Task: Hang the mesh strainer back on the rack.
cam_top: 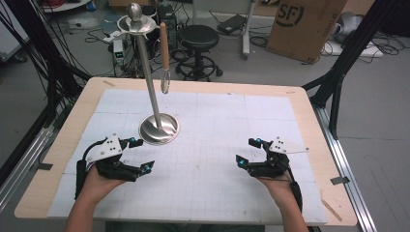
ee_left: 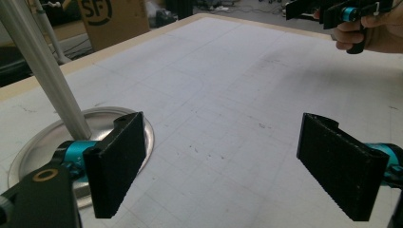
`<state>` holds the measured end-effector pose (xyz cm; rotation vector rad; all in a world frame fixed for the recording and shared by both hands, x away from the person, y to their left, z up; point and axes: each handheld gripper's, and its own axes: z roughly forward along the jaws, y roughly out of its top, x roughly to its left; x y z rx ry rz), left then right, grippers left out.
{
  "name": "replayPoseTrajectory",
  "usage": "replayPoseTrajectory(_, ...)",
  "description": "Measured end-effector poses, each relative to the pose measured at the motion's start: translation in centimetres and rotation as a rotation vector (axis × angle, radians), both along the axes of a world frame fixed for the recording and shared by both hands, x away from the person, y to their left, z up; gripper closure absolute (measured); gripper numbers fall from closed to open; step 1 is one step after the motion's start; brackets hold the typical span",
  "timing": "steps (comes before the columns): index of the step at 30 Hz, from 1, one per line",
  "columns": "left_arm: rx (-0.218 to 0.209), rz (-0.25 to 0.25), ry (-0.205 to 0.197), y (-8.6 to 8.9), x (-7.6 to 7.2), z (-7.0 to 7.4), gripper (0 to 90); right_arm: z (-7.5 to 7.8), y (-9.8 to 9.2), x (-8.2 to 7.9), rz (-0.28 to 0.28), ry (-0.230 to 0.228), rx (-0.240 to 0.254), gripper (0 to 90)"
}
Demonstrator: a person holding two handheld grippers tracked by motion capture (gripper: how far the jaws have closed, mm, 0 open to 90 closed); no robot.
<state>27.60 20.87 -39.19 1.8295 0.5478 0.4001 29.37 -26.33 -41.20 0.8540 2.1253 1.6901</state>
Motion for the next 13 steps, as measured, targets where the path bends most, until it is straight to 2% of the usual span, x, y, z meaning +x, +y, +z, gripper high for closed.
replayPoseTrajectory(13,0.007,-0.001,0.000,0.02,0.03,-0.01,17.3,-0.06,0.08,0.07,0.002,0.009,0.002,15.2)
